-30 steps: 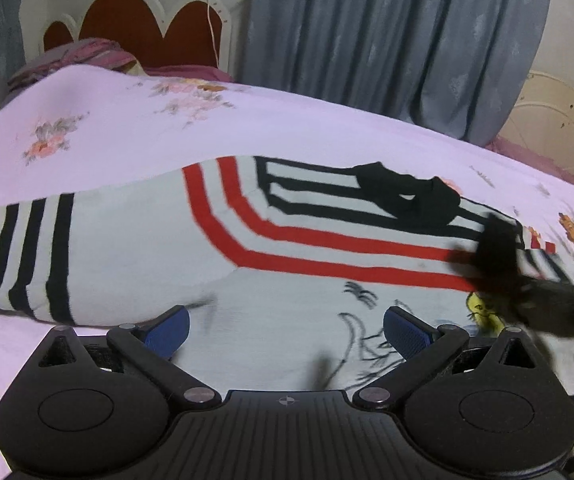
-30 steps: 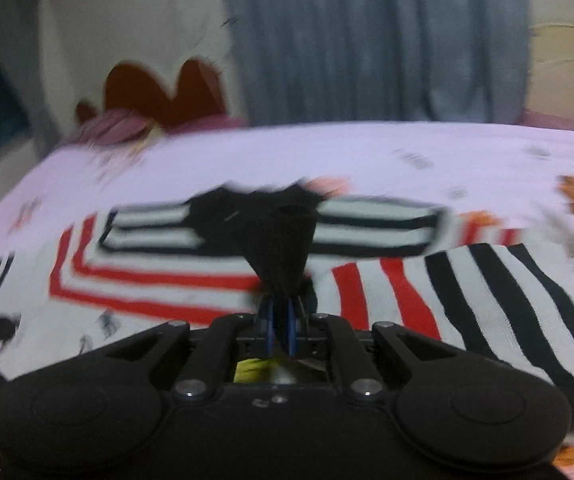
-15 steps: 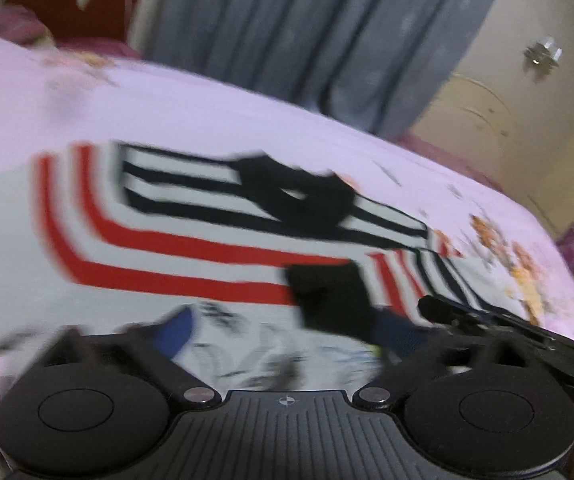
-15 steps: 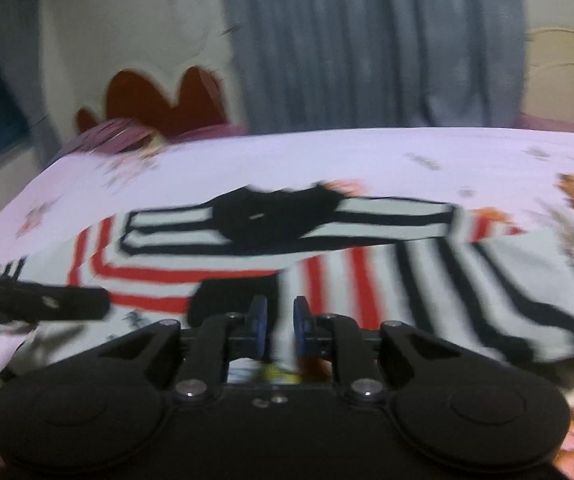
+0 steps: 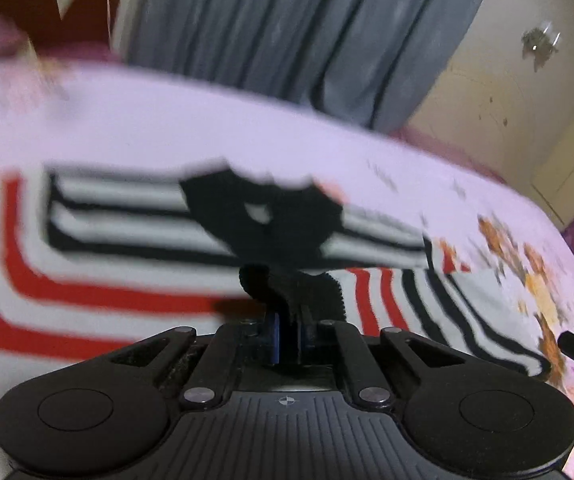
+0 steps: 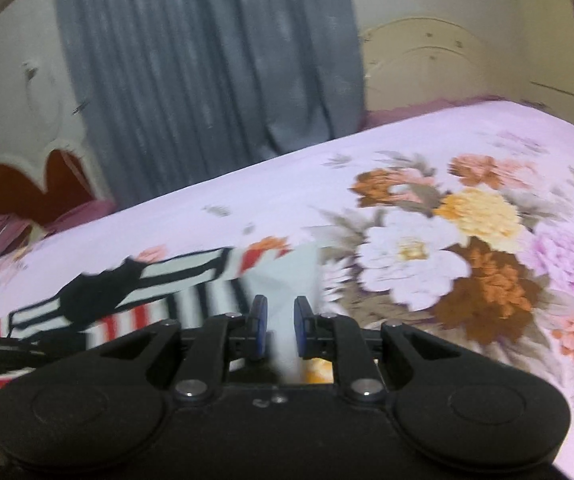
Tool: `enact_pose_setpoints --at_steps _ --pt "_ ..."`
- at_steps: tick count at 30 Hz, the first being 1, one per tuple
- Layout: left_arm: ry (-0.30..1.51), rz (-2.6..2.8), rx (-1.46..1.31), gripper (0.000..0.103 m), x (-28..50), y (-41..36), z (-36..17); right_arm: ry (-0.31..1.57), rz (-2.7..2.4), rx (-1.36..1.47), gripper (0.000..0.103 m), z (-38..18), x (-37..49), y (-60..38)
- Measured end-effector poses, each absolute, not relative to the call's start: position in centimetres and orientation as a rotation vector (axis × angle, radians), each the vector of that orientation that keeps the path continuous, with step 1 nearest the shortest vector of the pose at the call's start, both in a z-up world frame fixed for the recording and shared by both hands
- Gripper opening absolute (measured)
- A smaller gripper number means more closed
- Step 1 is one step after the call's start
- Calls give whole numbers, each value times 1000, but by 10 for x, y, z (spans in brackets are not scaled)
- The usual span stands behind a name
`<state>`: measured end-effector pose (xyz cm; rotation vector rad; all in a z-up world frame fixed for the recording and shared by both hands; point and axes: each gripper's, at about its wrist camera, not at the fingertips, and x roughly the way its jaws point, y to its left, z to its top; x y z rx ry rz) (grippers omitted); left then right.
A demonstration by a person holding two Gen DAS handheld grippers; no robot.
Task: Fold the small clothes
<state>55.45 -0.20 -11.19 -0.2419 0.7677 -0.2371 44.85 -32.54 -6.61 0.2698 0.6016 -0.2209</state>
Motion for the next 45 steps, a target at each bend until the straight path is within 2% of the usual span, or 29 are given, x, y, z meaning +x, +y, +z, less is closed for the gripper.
enact_pose_setpoints --at_steps 3,11,15,16,17,19,20,23,24,26,27,28,29,30,32,36,37,38,39,40,42,45 --pt "697 -161 -171 6 540 27 -96 606 -236 300 15 -69 451 -337" --pt "786 -98 -153 6 536 47 -125 708 -137 304 16 -94 461 -322" --pt "808 -87 -173 7 535 49 -144 844 -133 243 14 -121 473 -314" --pt "803 -82 -168 8 535 51 -143 835 -129 249 18 -118 473 -316" --pt "794 -74 -157 14 533 52 -140 819 -128 253 24 -113 473 -316" --pt "757 -43 -130 56 532 54 -136 754 -122 244 37 -101 478 -322" --pt "740 -34 -127 59 534 56 -134 731 -116 241 38 -96 484 -326" --pt "757 -41 -153 59 551 62 -134 717 -103 277 37 -93 517 -343" --pt "769 -48 -165 58 557 62 -135 713 -87 312 37 -95 533 -350" --pt "813 -50 -190 46 572 63 -144 738 -73 370 37 -104 559 -362" --pt "825 -52 -199 37 576 63 -147 755 -72 402 37 -110 572 -368" --pt "821 -54 -197 23 579 62 -149 776 -70 437 36 -118 584 -373" --pt "818 -66 -196 8 580 61 -149 800 -58 484 19 -126 592 -379" --pt "804 -77 -212 4 579 61 -147 820 -31 545 9 -134 599 -384" --pt "717 -79 -170 4 569 56 -140 767 -19 549 9 -128 595 -386" --pt "747 -52 -93 5 571 47 -158 801 -70 386 7 -145 596 -372" --pt "741 -52 -71 6 570 46 -158 799 -75 374 8 -144 596 -370" --pt "743 -46 -66 7 571 45 -156 801 -82 371 14 -142 596 -370" --pt "748 -36 -75 12 571 46 -154 800 -97 358 19 -139 596 -368" --pt "745 -15 -82 27 570 49 -150 784 -121 324 25 -132 592 -366" --pt "667 58 -56 48 560 49 -133 723 -142 276 26 -118 584 -364" --pt "628 -42 -54 49 560 21 -117 732 -42 237 25 -108 584 -346"
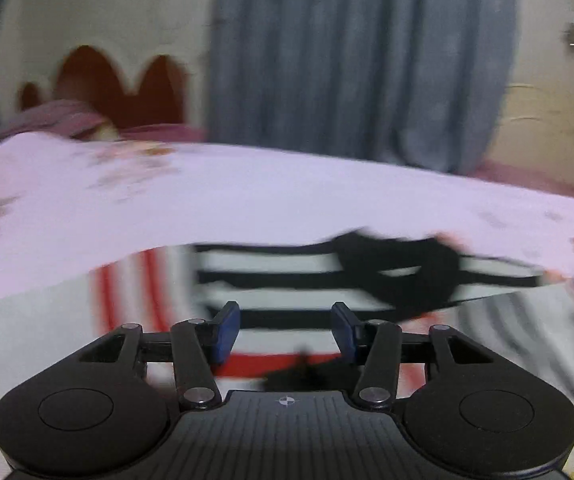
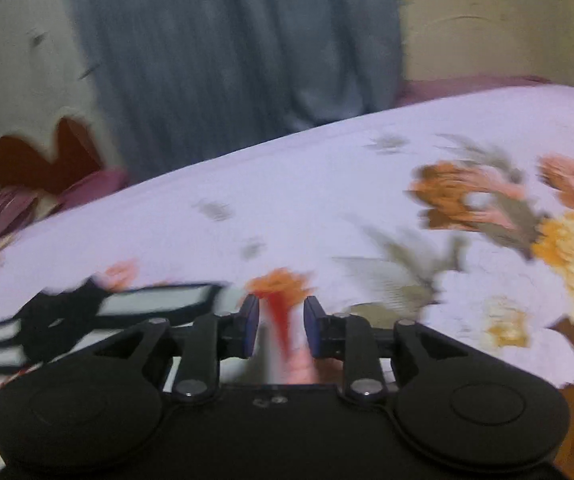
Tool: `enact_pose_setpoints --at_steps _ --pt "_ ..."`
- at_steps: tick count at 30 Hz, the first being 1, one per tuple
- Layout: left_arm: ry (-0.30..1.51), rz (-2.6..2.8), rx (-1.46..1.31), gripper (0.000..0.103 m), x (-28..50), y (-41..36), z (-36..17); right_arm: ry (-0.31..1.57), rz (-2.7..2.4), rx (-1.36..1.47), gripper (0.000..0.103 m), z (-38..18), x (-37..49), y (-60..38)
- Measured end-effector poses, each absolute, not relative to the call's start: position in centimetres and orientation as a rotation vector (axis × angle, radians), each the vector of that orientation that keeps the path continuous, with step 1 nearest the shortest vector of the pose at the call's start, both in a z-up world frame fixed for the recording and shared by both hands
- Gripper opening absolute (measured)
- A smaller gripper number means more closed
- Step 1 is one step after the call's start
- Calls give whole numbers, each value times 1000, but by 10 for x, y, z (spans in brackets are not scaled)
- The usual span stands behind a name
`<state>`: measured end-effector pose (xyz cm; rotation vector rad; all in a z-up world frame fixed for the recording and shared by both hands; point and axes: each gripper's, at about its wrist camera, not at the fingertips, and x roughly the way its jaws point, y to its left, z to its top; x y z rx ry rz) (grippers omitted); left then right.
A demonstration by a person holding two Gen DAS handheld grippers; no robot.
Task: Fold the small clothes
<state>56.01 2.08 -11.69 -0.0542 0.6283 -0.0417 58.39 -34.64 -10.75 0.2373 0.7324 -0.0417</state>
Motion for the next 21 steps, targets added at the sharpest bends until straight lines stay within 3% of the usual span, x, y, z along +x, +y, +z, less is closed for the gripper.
enact_pose_setpoints --at_steps 6,11,13,18,20,21 --pt "710 -235 28 50 589 -69 -134 793 235 67 24 -119 590 -261" --pt "754 -136 -4 50 592 -23 -153 795 16 38 14 -126 603 -301" --pt "759 -126 -16 55 590 -3 -157 822 -24 144 3 -129 607 -336" --pt "742 -121 18 55 588 -14 -150 856 16 52 8 -123 608 -323" --pt "678 -161 20 55 571 -25 -134 835 22 70 21 -110 597 -318" --pt "673 -185 29 55 563 -32 -131 824 30 72 21 -104 590 -314"
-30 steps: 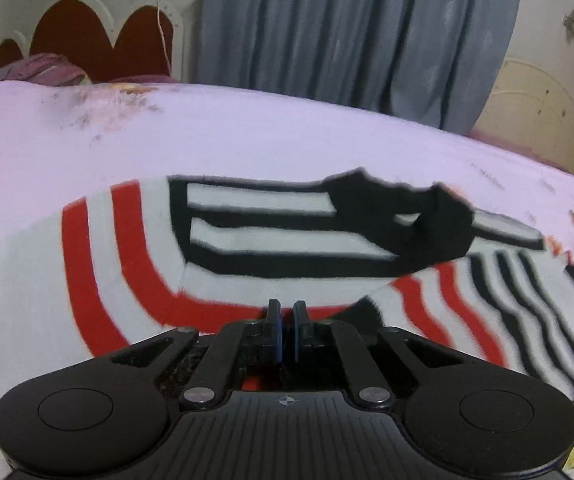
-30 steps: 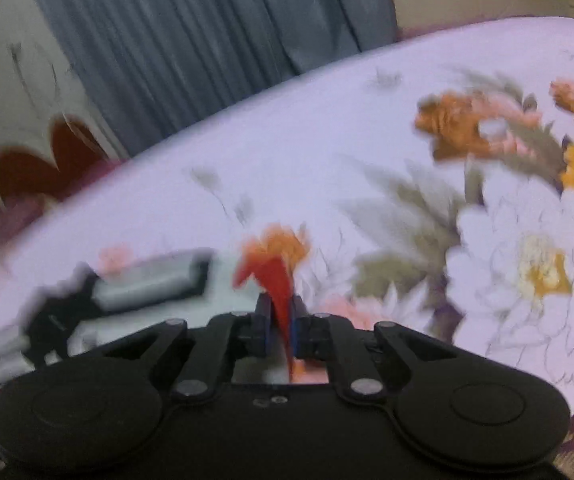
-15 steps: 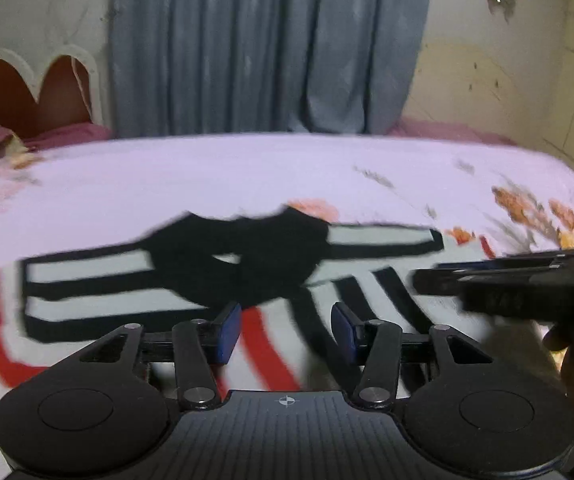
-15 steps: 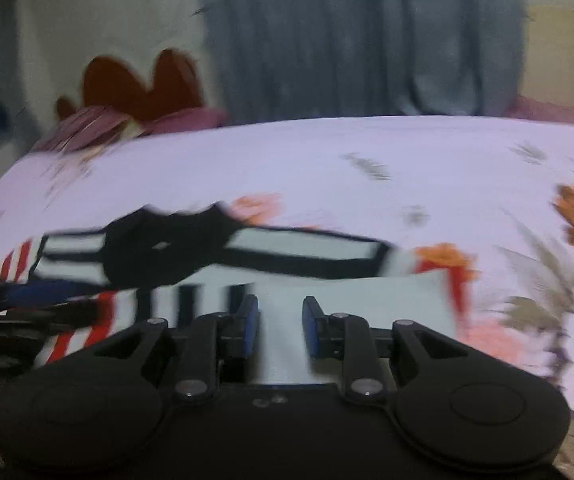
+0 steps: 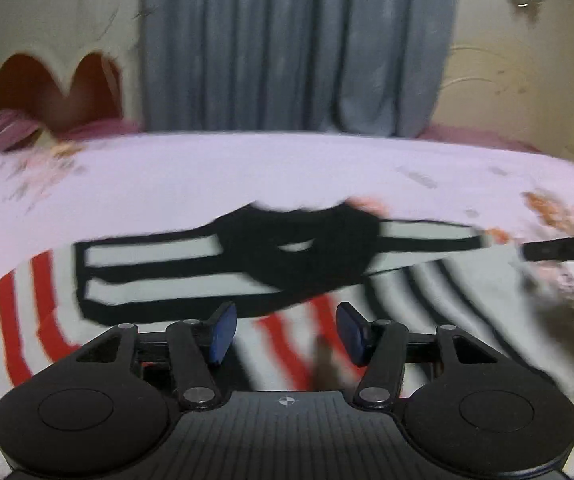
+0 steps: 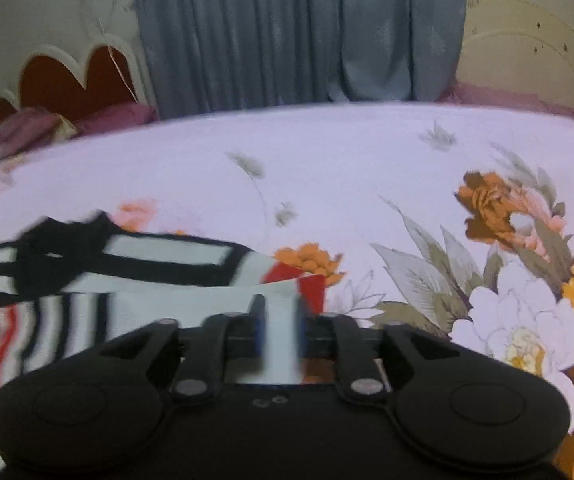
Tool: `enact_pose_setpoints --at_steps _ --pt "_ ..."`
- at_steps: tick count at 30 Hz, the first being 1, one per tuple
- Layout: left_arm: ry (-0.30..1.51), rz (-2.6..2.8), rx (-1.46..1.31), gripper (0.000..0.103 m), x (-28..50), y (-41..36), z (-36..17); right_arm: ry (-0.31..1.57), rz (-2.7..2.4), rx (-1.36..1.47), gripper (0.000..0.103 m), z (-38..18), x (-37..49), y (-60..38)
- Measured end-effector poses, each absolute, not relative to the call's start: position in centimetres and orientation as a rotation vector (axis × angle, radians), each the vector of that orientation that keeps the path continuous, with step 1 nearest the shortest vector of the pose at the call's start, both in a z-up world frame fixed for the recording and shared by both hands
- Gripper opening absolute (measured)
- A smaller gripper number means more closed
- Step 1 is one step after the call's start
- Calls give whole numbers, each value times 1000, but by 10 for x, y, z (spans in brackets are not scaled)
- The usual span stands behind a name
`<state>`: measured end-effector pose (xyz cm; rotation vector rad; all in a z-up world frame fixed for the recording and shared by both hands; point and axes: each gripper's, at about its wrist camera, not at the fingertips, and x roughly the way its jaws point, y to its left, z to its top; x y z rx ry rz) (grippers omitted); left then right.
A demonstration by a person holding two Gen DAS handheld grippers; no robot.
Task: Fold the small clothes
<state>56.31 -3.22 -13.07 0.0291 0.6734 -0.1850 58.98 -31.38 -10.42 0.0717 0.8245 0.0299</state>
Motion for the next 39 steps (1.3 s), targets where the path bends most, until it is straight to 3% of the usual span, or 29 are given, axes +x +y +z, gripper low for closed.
enact_pose_setpoints --at_steps 4,10,12,15,20,23,25,30,37,39 --pt "781 -245 87 56 555 -62 -152 898 74 26 19 -106 542 -295" --pt "693 -260 72 57 522 -62 -134 801 61 -38 19 -81 497 -277" --pt "737 -232 79 57 518 -62 -144 823 62 -43 21 -82 480 -271" --pt "740 -224 61 61 518 -60 -156 920 72 -39 17 -111 478 -270" --pt "702 -141 29 62 521 -47 -146 828 50 -49 21 -86 476 -262" --pt "741 -123 14 66 525 -32 -154 963 64 -46 21 -102 484 -259" --pt "755 -118 -12 66 525 -24 -148 948 64 -72 21 -100 483 -257" --pt "726 -2 -142 66 505 32 -138 864 12 33 24 -78 484 -266" --pt "593 335 -345 63 434 189 -133 818 -10 120 26 -69 499 -266" --pt "534 427 -439 57 411 240 -133 817 -6 139 26 -68 502 -260"
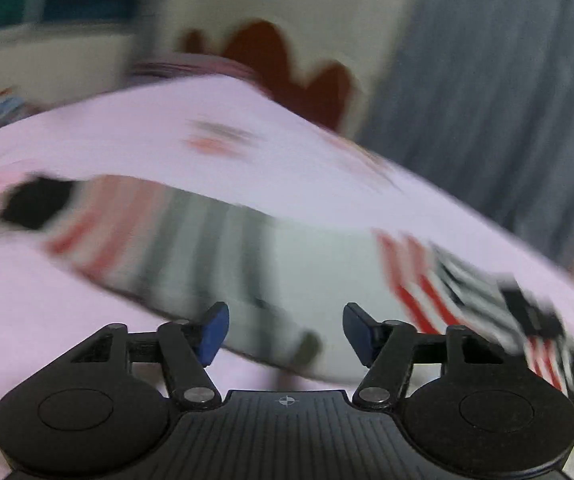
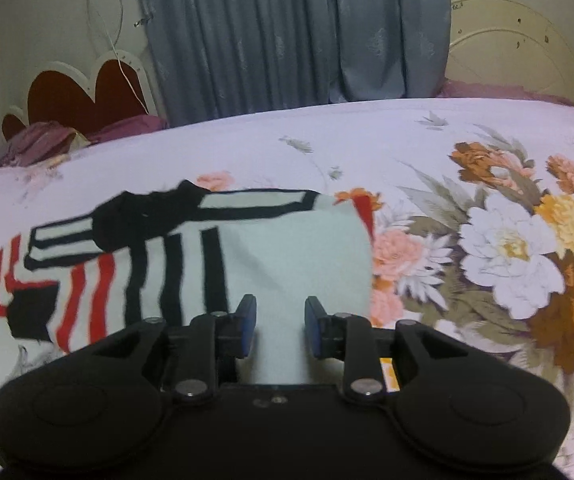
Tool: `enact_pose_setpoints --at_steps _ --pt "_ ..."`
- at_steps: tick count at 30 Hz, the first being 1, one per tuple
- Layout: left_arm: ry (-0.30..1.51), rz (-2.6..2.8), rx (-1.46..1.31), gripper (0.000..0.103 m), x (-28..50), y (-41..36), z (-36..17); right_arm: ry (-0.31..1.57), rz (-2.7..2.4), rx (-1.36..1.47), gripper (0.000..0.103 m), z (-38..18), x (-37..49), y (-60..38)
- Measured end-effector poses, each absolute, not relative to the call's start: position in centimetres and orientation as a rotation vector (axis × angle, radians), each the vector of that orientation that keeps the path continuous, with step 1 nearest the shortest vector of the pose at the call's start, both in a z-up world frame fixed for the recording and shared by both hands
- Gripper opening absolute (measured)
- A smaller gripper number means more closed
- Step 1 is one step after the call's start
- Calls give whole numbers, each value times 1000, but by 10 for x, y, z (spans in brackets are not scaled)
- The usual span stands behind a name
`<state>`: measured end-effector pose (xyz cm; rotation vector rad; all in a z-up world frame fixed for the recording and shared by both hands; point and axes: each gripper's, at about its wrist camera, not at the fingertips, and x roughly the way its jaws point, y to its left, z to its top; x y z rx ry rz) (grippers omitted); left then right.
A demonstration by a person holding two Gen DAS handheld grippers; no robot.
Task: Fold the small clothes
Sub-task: 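Grasp the other black cuff with the left gripper and lift it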
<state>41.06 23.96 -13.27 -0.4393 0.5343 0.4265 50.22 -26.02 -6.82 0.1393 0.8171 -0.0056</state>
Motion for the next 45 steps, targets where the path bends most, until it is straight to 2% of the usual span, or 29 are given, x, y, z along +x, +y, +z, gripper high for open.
enact_pose_setpoints --at_steps 2,6,14,15,17,18,19,25,31,35,42,45 --pt "531 524 -531 48 397 290 -139 832 -10 152 26 -69 505 -253" --pt "490 643 -748 46 374 369 -163 841 -9 143 27 -71 509 -237" --pt "361 630 -947 41 378 428 -188 830 -73 196 27 -67 509 -224" --pt "353 637 -962 36 381 429 -189 831 -84 211 27 -66 510 -225" --pt "379 652 -945 9 391 428 -190 835 -103 233 27 -66 510 -226" --pt "398 640 -935 4 397 428 -189 839 -111 236 27 -66 510 -227" --pt "385 615 -916 4 398 425 -184 843 -119 236 28 -65 510 -227" --pt "406 329 -661 4 464 340 -131 829 -117 219 29 -56 506 -225" --pt "531 57 -488 4 547 201 -109 808 -108 237 29 -51 506 -233" --pt "569 -78 -318 4 571 102 -100 803 -124 291 29 -53 503 -247" --pt "681 -263 -97 4 583 -41 -119 796 -120 370 29 -55 495 -276" --pt "799 -313 -37 4 578 -80 -147 806 -107 416 36 -58 493 -288"
